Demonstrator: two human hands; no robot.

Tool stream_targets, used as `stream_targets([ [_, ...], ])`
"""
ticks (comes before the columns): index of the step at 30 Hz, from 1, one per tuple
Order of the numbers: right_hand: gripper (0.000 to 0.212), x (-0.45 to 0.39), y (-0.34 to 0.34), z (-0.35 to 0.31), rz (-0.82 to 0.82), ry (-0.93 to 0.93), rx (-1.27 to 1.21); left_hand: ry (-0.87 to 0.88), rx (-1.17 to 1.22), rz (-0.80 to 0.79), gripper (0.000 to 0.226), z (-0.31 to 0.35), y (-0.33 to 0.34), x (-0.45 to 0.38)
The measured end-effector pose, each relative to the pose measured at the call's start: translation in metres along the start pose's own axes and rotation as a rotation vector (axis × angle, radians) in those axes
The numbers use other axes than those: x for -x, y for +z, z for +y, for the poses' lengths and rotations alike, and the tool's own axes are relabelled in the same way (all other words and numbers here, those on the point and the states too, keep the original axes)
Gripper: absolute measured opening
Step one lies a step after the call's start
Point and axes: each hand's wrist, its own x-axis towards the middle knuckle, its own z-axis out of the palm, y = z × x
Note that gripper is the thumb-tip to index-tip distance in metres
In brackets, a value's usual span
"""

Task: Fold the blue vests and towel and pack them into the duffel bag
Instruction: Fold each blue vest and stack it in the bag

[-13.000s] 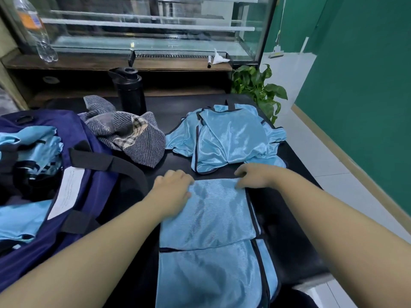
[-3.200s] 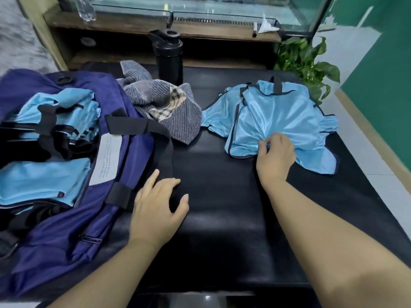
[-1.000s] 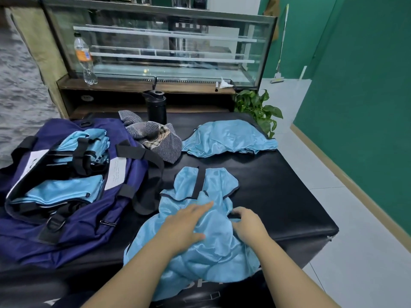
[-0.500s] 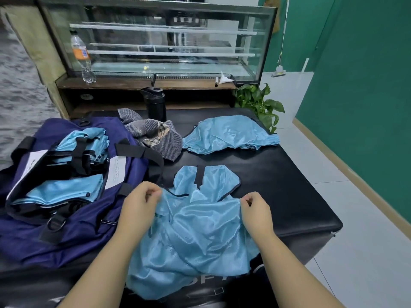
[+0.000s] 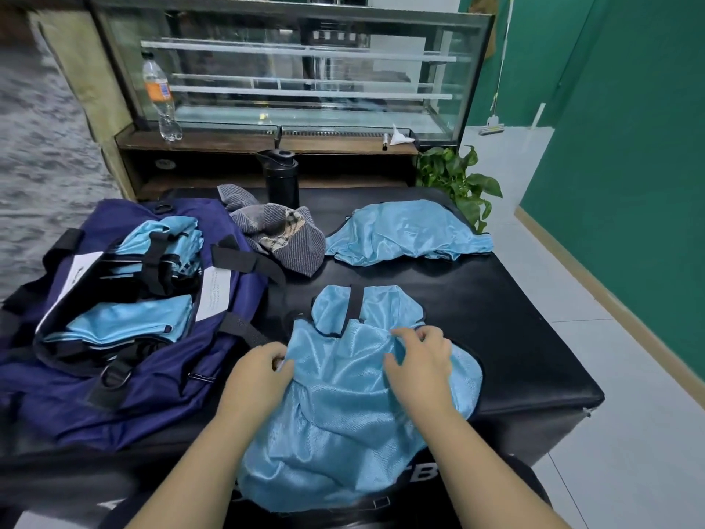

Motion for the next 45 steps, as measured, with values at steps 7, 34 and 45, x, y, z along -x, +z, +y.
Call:
stream_targets([
  [7, 0.018, -0.005, -0.005, -0.050, -0.393, 0.071, -0.612, 0.441, 0.272, -0.111, 0.017, 0.041, 0.011, 0.019],
  [34, 0.021, -0.055, -0.039, -0.006, 0.293, 0.365, -0.916, 0.301, 0.551, 0.165, 0.020, 0.057, -0.051, -0.010],
  [45, 0.060, -0.035, -0.029, 0.001, 0.329, 0.502, -0.363, 0.040, 0.287, -0.048, 0.029, -0.004, -0.016, 0.000],
])
